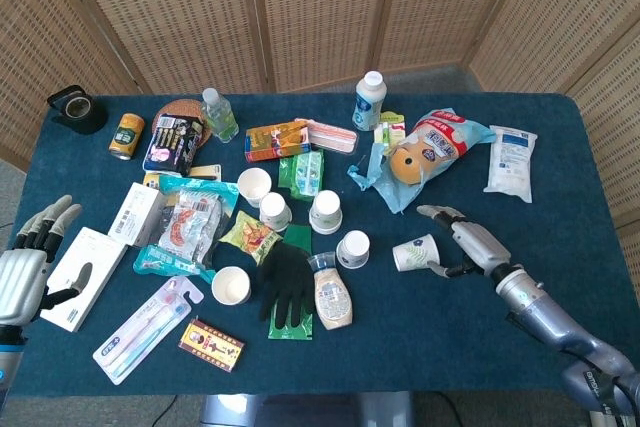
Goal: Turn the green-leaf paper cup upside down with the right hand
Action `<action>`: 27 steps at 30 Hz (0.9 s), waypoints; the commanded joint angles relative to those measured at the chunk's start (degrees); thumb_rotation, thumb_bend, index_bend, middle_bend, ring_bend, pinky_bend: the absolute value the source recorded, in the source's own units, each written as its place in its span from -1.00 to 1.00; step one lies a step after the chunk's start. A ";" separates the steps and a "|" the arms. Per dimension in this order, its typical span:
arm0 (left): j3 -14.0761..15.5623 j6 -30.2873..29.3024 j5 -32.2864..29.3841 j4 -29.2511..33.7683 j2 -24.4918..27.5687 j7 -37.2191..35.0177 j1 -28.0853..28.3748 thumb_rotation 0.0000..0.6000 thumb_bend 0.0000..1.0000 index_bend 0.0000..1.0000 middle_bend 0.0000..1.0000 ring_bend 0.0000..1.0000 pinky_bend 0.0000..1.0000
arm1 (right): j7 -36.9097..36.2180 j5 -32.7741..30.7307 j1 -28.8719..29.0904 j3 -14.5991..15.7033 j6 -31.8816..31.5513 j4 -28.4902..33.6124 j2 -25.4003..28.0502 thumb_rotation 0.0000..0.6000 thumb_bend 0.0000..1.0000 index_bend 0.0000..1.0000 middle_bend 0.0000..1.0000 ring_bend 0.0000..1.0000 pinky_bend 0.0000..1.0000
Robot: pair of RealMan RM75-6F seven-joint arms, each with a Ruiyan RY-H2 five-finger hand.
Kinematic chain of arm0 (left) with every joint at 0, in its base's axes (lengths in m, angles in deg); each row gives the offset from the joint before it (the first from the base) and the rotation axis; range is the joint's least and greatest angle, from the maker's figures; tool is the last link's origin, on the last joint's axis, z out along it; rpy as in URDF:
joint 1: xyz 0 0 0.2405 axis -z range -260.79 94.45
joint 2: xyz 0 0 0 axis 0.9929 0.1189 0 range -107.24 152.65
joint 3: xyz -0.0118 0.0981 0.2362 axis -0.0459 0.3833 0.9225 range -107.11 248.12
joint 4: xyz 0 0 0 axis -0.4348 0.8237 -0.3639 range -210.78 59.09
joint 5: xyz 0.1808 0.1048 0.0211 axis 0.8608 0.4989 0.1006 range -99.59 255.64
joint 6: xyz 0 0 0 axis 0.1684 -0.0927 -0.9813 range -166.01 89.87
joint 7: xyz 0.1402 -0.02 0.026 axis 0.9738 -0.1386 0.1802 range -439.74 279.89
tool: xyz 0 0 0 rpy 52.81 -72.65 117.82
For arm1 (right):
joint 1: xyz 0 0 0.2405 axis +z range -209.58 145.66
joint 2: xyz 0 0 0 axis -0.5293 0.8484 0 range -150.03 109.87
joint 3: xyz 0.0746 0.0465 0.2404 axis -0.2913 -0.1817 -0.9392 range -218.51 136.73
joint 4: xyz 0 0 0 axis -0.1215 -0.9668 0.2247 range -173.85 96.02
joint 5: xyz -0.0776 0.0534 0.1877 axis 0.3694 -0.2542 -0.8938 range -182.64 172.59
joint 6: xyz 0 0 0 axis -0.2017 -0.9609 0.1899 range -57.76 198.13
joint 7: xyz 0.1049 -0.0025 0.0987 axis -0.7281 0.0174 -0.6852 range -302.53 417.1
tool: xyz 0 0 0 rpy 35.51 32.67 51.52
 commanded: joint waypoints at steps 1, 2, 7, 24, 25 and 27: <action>0.02 0.29 -0.08 -0.19 -0.12 -0.04 0.17 1.00 -0.08 -0.92 -0.90 -0.95 -0.80 | 22.95 -5.55 -1.95 0.30 -2.00 7.39 1.03 1.00 -0.26 -1.00 -1.00 -1.00 -1.00; 0.01 0.35 -0.09 -0.24 -0.13 -0.08 0.21 1.00 -0.08 -0.92 -0.90 -0.95 -0.80 | 26.19 -6.57 -2.11 0.27 -2.21 8.08 0.68 1.00 -0.26 -1.00 -1.00 -1.00 -1.00; -0.05 0.35 -0.26 -0.56 -0.09 -0.40 0.23 1.00 -0.08 -0.92 -0.90 -0.95 -0.80 | 40.43 -11.21 -2.84 -0.15 -4.66 11.44 -1.40 1.00 -0.26 -1.00 -1.00 -1.00 -1.00; 0.09 0.43 -0.32 -1.90 -0.12 -2.07 0.20 1.00 -0.08 -0.92 -0.90 -0.95 -0.80 | 73.86 -26.87 -1.83 0.18 -9.74 15.94 -7.94 1.00 -0.26 -0.91 -1.00 -1.00 -1.00; 0.08 0.47 -0.30 -1.98 -0.16 -2.20 0.24 1.00 -0.08 -0.92 -0.90 -0.95 -0.80 | 75.21 -28.09 -1.71 0.12 -10.19 16.40 -8.24 1.00 -0.26 -0.92 -1.00 -1.00 -1.00; 0.11 0.54 -0.24 -2.15 -0.24 -2.39 0.29 1.00 -0.08 -0.92 -0.90 -0.95 -0.80 | 77.13 -29.61 -1.45 0.05 -10.88 17.04 -8.67 1.00 -0.26 -0.92 -1.00 -1.00 -1.00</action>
